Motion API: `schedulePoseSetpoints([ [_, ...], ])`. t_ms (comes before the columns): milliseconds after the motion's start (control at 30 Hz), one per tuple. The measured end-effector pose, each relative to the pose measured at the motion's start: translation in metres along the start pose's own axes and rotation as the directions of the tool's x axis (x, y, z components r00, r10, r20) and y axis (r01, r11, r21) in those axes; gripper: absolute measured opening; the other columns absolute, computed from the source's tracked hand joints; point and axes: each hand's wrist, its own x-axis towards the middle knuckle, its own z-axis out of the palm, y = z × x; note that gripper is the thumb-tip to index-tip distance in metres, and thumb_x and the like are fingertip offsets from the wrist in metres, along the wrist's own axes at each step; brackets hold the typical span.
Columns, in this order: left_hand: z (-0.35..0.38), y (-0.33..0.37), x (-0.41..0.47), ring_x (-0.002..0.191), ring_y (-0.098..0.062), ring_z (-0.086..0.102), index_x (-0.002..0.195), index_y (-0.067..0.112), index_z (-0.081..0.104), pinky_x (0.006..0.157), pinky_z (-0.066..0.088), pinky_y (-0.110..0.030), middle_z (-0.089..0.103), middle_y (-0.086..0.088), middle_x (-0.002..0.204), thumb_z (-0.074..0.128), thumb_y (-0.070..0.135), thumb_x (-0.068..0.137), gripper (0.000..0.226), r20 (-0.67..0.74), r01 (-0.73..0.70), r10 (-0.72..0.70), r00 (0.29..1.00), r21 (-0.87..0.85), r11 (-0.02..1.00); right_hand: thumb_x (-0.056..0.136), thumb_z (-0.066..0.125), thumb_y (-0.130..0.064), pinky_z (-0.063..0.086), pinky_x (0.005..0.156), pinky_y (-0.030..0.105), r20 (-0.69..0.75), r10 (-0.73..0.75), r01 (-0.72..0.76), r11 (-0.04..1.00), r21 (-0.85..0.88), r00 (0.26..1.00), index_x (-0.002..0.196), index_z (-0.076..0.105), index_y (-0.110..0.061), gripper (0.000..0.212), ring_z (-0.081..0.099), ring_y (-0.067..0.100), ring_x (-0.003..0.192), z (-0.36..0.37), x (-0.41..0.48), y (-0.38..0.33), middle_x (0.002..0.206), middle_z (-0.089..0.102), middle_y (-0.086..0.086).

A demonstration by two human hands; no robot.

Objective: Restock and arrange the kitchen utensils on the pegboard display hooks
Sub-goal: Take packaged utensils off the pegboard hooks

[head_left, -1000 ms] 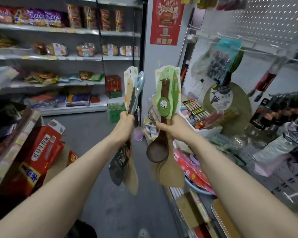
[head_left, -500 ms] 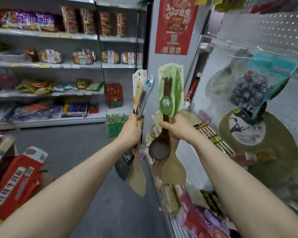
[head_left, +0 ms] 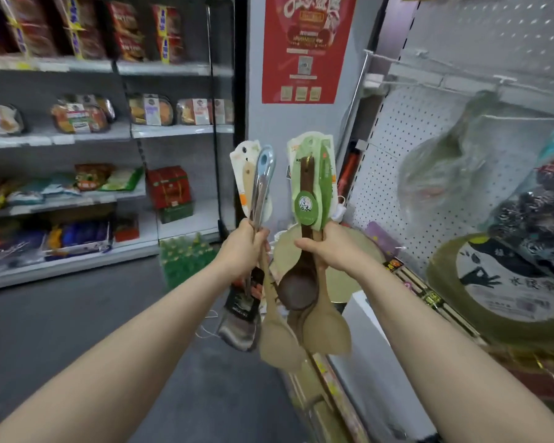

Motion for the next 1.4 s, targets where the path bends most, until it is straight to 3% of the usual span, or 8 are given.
schedulePoseSetpoints([
  [267,-0.025,-0.029,0.157,0.079,-0.025,0.07,0.086,0.024,0.041,0.081,0.055,-0.047,0.068,-0.004,0.087,0.041,0.039,0.099,0.02,0.181,-0.028,0.015,0.983,0.066,0.997,0.091,0.069,-0.027,0.033,0.043,0.013,-0.081,0.176,-0.175,0.984,0.022,0.981,0.073,0.039,-0.025,0.035,0.045,0.006,0.057,0.002,0.11,-0.003,0.069,0.049,-0.005],
  [467,0.008,-0.039,0.232,0.057,-0.008,0.064,0.108,-0.004,0.054,0.05,0.048,-0.013,0.062,-0.001,0.07,0.039,0.023,0.103,0.031,0.327,0.013,-0.021,0.945,0.026,1.0,0.096,0.062,-0.026,0.031,0.033,0.01,-0.158,0.351,-0.344,0.936,0.067,0.923,0.067,0.038,-0.016,0.038,0.044,0.011,0.049,-0.002,0.156,0.021,0.062,0.049,0.002],
  [667,0.059,-0.048,0.306,0.061,-0.024,0.067,0.115,-0.006,0.043,0.061,0.055,-0.033,0.061,-0.005,0.072,0.039,0.02,0.103,0.029,0.468,0.065,-0.059,0.882,0.002,0.998,0.093,0.065,-0.023,0.036,0.035,0.016,-0.175,0.501,-0.472,0.862,0.186,0.847,0.08,0.05,-0.013,0.022,0.046,0.016,0.043,0.002,0.211,0.08,0.063,0.054,0.005],
  [800,0.094,-0.05,0.351,0.076,-0.034,0.072,0.092,0.015,0.041,0.08,0.056,-0.051,0.066,-0.003,0.076,0.043,0.023,0.102,0.013,0.593,-0.011,-0.015,0.805,0.039,0.999,0.091,0.068,-0.016,0.043,0.038,0.023,-0.144,0.587,-0.535,0.796,0.283,0.797,0.082,0.054,-0.009,0.019,0.049,0.018,0.042,-0.004,0.243,0.121,0.063,0.055,0.008],
  [1000,0.138,-0.057,0.396,0.073,-0.034,0.072,0.1,0.01,0.045,0.076,0.057,-0.054,0.068,-0.005,0.08,0.046,0.026,0.101,0.016,0.676,-0.003,-0.027,0.736,0.043,0.999,0.084,0.076,-0.018,0.055,0.046,0.027,-0.134,0.665,-0.577,0.716,0.393,0.735,0.118,0.059,-0.004,0.041,0.06,0.026,0.062,-0.005,0.271,0.172,0.089,0.061,0.005],
  [1167,0.183,-0.073,0.431,0.076,-0.035,0.071,0.086,0.019,0.045,0.077,0.056,-0.055,0.069,-0.006,0.08,0.045,0.026,0.101,0.016,0.745,-0.065,-0.017,0.667,0.081,0.995,0.08,0.081,-0.013,0.051,0.043,0.024,-0.153,0.731,-0.608,0.649,0.457,0.665,0.126,0.053,-0.007,0.054,0.06,0.019,0.067,0.005,0.283,0.21,0.091,0.057,0.001],
  [1267,0.213,-0.083,0.452,0.077,-0.036,0.07,0.086,0.018,0.049,0.077,0.057,-0.054,0.068,-0.006,0.077,0.045,0.027,0.1,0.017,0.784,-0.093,-0.022,0.621,0.102,0.99,0.08,0.08,-0.009,0.053,0.041,0.024,-0.175,0.757,-0.624,0.626,0.467,0.629,0.123,0.055,-0.007,0.05,0.062,0.022,0.074,0.013,0.292,0.237,0.109,0.061,0.012],
  [1400,0.257,-0.095,0.471,0.074,-0.036,0.069,0.081,0.016,0.053,0.074,0.058,-0.049,0.068,-0.005,0.075,0.046,0.029,0.1,0.024,0.8,-0.189,-0.004,0.6,0.147,0.971,0.082,0.078,-0.009,0.051,0.041,0.023,-0.173,0.815,-0.659,0.555,0.507,0.553,0.117,0.057,-0.007,0.041,0.063,0.025,0.076,0.018,0.301,0.277,0.106,0.061,0.011],
])
